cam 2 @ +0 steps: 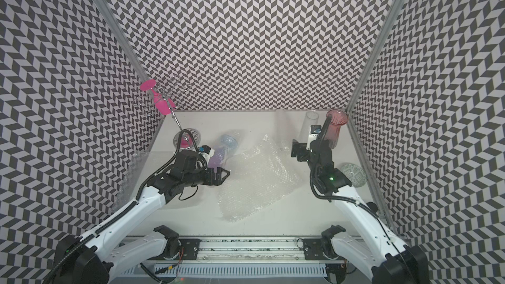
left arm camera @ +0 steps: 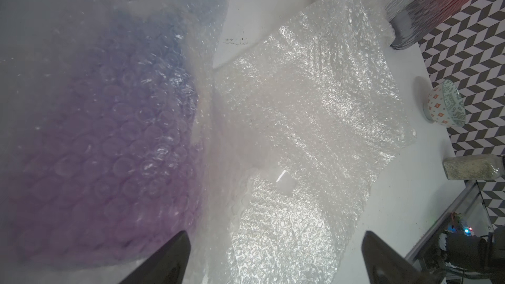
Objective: Unwrap the vase from the bubble wrap
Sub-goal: Place the vase at the center of the board, then pick up the bubble wrap from the center of the board.
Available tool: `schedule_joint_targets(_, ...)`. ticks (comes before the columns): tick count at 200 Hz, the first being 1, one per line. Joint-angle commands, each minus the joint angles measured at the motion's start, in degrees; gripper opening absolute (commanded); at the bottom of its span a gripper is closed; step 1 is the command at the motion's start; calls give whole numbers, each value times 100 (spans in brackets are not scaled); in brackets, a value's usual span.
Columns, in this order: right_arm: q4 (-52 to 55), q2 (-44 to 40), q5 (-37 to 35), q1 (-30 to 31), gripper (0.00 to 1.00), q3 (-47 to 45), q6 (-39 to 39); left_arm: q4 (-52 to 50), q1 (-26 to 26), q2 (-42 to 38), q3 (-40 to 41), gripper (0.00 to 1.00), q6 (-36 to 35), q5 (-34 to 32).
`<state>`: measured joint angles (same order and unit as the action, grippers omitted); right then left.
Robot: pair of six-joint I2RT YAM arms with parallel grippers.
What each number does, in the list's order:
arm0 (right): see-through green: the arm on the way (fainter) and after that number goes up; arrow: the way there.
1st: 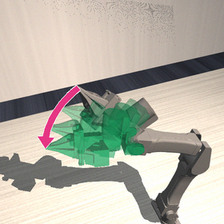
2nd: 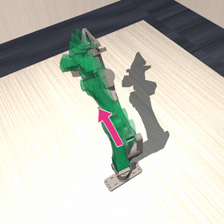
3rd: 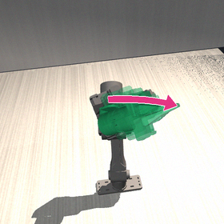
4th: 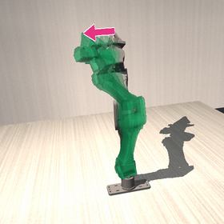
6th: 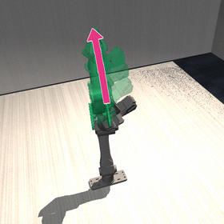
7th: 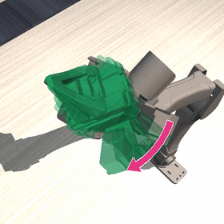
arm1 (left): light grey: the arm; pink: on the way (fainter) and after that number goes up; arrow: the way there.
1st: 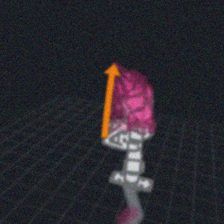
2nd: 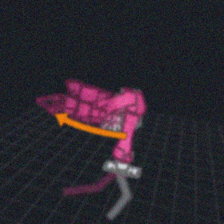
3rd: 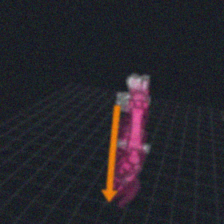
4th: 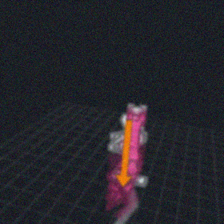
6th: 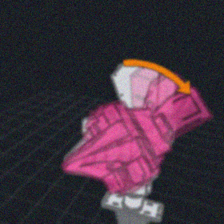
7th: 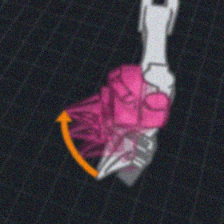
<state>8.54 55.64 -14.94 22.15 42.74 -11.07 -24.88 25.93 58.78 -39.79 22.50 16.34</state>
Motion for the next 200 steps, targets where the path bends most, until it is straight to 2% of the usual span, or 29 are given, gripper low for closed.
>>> schedule_joint_targets(1, 399, -175, -132, 339, 98, 114, -459, -139, 154, -88, 22, 97, 268, -177)
schedule_joint_targets(22, 236, -184, 264, 498, 98, 76, -439, -230, 373, -105, 59, 97, 594, -484)
schedule_joint_targets(44, 254, -199, 785, 540, 98, 155, -343, -421, 552, -243, 129, 96, 1287, -568)
schedule_joint_targets(89, 31, -857, 1695, 600, 98, -232, -214, -514, 1302, -485, 858, 96, 2445, -1138)
schedule_joint_targets(109, -125, -1073, 2034, 600, 98, -460, -330, -330, 1440, -442, 1239, 96, 2754, -1352)
schedule_joint_targets(135, -136, -1132, 2240, 600, 98, -492, -168, 179, 1439, -235, 1485, 96, 2823, -1390)
schedule_joint_targets(160, -19, -1118, 2125, 609, 99, -433, 60, 1115, 1441, 141, 1641, 96, 2561, -1361)
schedule_joint_targets(180, 37, -1027, 2142, 605, 99, -315, 202, 1432, 1438, 557, 1538, 96, 2396, -1404)
schedule_joint_targets(200, 45, -917, 2171, 597, 99, -227, 343, 1789, 1447, 867, 1501, 91, 2342, -1285)
